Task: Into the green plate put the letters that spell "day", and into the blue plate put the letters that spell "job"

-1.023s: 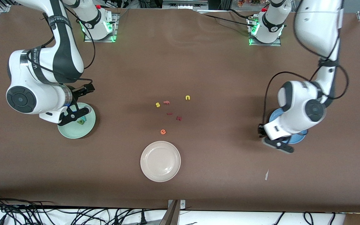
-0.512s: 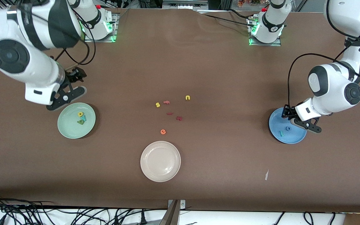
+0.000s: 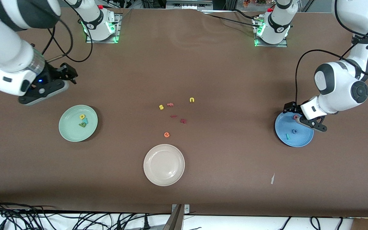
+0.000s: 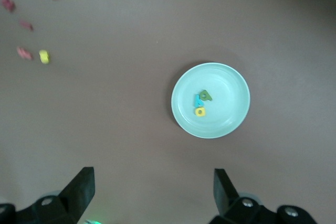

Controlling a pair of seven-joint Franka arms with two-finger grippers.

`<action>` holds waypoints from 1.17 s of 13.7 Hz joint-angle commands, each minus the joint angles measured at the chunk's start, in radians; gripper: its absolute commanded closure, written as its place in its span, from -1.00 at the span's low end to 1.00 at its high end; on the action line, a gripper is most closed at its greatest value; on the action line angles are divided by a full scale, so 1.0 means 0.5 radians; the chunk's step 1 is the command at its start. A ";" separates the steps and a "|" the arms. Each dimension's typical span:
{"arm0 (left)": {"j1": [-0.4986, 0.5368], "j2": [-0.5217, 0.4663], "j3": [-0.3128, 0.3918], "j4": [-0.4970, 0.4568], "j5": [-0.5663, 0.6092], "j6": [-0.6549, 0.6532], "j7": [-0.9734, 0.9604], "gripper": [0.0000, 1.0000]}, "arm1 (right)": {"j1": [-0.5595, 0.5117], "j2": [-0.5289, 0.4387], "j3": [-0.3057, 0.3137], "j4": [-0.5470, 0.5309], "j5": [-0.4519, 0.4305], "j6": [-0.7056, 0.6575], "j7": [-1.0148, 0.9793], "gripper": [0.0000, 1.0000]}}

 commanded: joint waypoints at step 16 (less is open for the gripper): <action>0.354 -0.842 -0.477 0.716 0.602 -1.431 -0.730 -1.00 | 0.011 -0.101 -0.327 -0.057 0.097 -0.145 0.586 -1.00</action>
